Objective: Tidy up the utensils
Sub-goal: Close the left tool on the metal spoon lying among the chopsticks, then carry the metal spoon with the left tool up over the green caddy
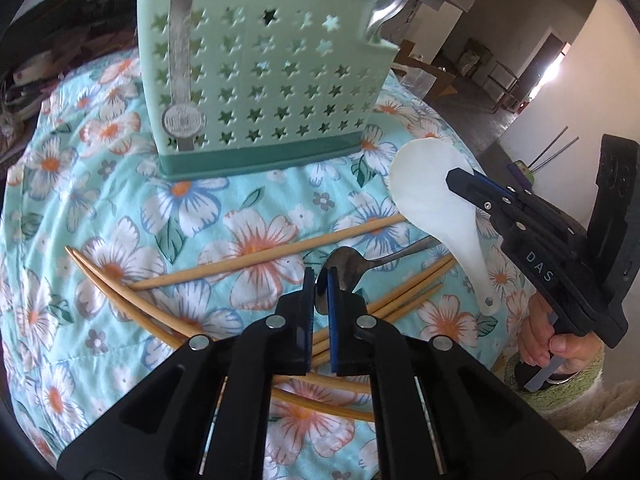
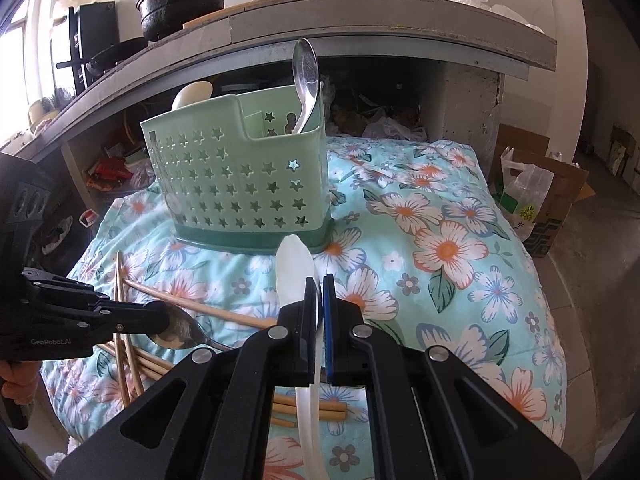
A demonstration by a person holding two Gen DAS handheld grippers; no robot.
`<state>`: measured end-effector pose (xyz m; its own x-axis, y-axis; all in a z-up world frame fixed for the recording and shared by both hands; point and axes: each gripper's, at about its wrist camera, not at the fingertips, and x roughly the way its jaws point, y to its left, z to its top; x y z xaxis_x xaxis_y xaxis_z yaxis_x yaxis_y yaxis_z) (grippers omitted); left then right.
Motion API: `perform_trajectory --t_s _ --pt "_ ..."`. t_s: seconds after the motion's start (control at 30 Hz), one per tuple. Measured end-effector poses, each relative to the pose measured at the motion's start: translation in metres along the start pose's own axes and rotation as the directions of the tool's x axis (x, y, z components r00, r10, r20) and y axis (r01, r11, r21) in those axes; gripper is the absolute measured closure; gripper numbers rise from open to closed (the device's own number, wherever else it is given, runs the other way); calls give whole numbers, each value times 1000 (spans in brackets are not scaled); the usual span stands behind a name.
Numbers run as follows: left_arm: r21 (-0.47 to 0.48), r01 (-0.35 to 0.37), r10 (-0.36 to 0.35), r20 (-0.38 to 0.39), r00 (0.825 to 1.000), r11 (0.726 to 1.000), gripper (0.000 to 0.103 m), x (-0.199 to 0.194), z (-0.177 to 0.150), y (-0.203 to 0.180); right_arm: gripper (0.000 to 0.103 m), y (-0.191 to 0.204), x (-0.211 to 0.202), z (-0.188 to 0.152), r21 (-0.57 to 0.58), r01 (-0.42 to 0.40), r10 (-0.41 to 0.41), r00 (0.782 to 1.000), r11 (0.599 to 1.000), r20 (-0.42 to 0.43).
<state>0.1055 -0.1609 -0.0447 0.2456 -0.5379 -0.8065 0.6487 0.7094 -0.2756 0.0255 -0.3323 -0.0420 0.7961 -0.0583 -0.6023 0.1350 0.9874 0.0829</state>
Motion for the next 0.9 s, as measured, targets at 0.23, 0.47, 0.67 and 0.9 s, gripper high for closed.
perform_trajectory --t_s 0.23,0.47,0.67,0.9 --pt "55 -13 10 65 998 998 103 -33 -1 -15 99 -2 -18 8 17 7 -8 998 1000 55" --pt "61 -27 19 126 992 998 103 -73 -12 -11 99 -3 -37 18 46 -10 5 994 999 108" --pt "69 -47 34 183 983 996 103 -107 -15 -9 99 -3 -52 26 67 -23 13 989 997 150" --pt "40 -97 83 263 961 995 103 -140 -14 3 100 -2 -62 34 83 -41 25 983 996 184"
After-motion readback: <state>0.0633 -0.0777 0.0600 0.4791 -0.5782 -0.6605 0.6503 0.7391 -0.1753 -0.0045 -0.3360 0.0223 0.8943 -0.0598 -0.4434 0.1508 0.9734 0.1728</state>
